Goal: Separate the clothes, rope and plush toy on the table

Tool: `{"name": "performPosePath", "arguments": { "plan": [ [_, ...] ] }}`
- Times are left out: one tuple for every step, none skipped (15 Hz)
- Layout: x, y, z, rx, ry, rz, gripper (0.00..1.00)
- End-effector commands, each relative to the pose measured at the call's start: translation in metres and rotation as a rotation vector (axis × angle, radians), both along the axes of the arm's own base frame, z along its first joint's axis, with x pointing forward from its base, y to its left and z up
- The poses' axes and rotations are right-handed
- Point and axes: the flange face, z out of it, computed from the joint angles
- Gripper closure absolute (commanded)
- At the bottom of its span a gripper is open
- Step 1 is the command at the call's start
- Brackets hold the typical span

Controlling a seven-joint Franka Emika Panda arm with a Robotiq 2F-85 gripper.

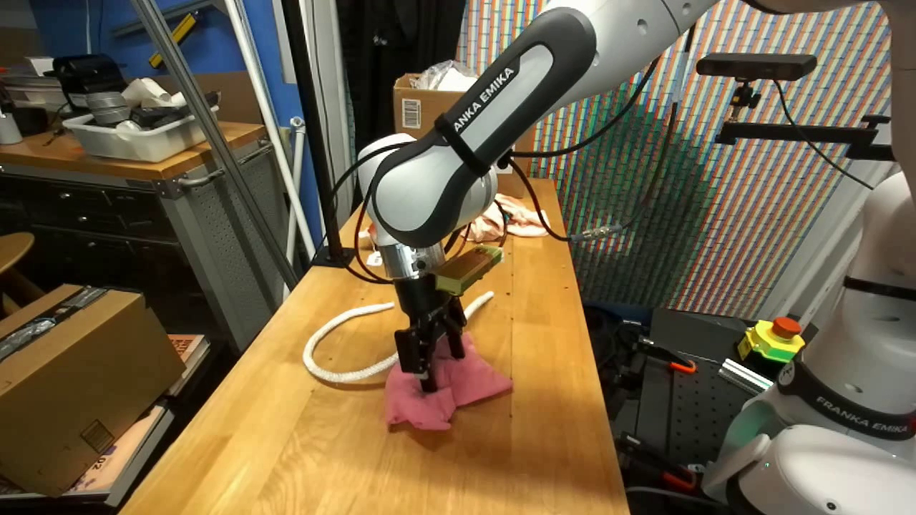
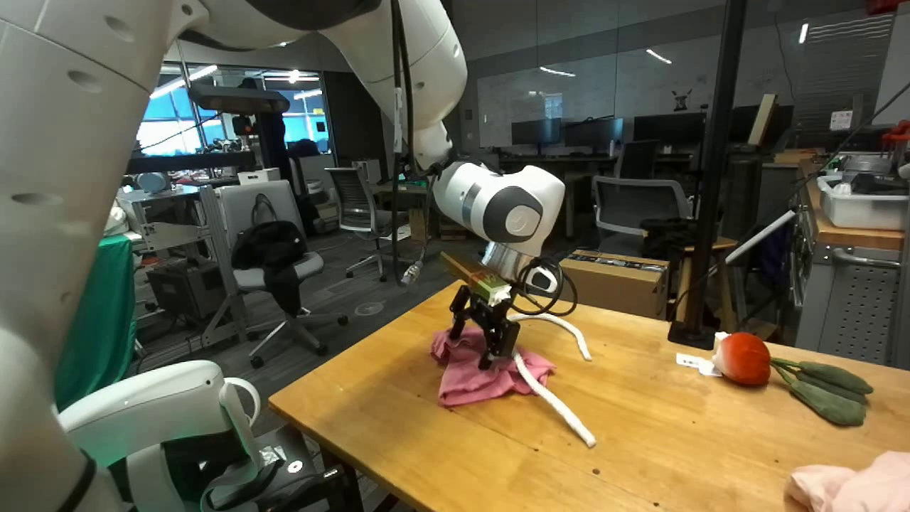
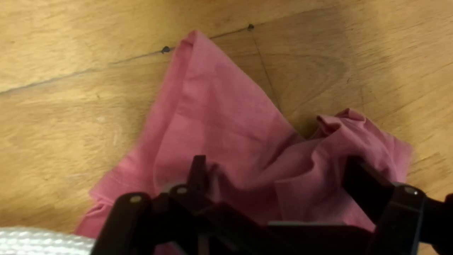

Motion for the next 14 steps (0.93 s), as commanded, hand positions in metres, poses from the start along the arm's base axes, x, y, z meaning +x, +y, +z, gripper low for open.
{"name": "performPosePath", "arguments": {
  "plan": [
    [-0.007, 0.007, -0.003, 0.006, -0.060, 0.006, 0.00],
    [-0.007, 0.008, -0.005, 0.004, -0.069, 0.006, 0.00],
    [-0.008, 0.008, -0.007, 0.000, -0.078, 0.005, 0.00],
    [-0.008, 0.009, -0.009, -0.001, -0.084, 0.006, 0.00],
    [-0.009, 0.009, -0.010, -0.003, -0.091, 0.005, 0.00],
    [-0.008, 0.009, -0.011, -0.007, -0.095, 0.005, 0.00],
    [-0.009, 0.009, -0.013, -0.011, -0.098, 0.005, 0.00],
    [-0.009, 0.009, -0.014, -0.014, -0.098, 0.006, 0.00],
    [-0.010, 0.009, -0.015, -0.017, -0.095, 0.008, 0.00],
    [-0.012, 0.009, -0.015, -0.017, -0.076, 0.012, 0.00],
    [-0.014, 0.010, -0.014, -0.016, -0.065, 0.015, 0.00],
    [-0.016, 0.011, -0.013, -0.011, -0.032, 0.011, 0.00],
    [-0.017, 0.011, -0.013, -0.009, -0.016, 0.009, 0.00],
    [-0.019, 0.010, -0.014, -0.009, 0.017, 0.008, 0.00]
  ]
}}
